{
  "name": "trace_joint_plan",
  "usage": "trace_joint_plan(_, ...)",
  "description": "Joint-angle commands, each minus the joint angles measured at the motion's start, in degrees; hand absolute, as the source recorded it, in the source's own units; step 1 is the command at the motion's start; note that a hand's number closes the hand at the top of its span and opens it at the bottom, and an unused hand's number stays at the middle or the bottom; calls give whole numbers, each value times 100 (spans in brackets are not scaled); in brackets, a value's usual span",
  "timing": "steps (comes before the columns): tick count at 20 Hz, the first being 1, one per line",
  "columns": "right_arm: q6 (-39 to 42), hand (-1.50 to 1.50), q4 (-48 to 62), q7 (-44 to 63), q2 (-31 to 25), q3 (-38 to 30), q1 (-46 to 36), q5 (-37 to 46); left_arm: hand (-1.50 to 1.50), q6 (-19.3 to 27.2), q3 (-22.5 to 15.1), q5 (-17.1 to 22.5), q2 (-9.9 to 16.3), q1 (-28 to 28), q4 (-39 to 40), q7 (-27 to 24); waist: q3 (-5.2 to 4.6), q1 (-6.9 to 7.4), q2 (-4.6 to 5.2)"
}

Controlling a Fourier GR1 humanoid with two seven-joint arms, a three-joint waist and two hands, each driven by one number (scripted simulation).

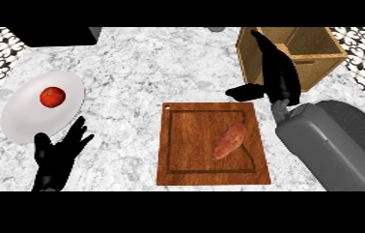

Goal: Pick the sweet potato from the cutting board and place it in the basket

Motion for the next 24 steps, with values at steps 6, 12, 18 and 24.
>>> trace_joint_plan(6,3021,-150,-1422,2502,-812,88,-845,-1155,0,-70,64,93,42,452,315,119,-32,-107,36)
trace_joint_plan(12,4103,-150,-2039,3583,-1399,-352,-1083,-2574,0,-72,-62,8,41,493,163,194,-9,-55,103)
trace_joint_plan(18,3961,-150,-2959,4225,-1993,-367,-967,-3463,0,-161,3,155,21,583,87,186,-6,-14,111)
trace_joint_plan(24,3287,-150,-3378,4351,-2163,-227,-641,-3565,0,-74,-108,-91,-26,292,166,166,5,138,194)
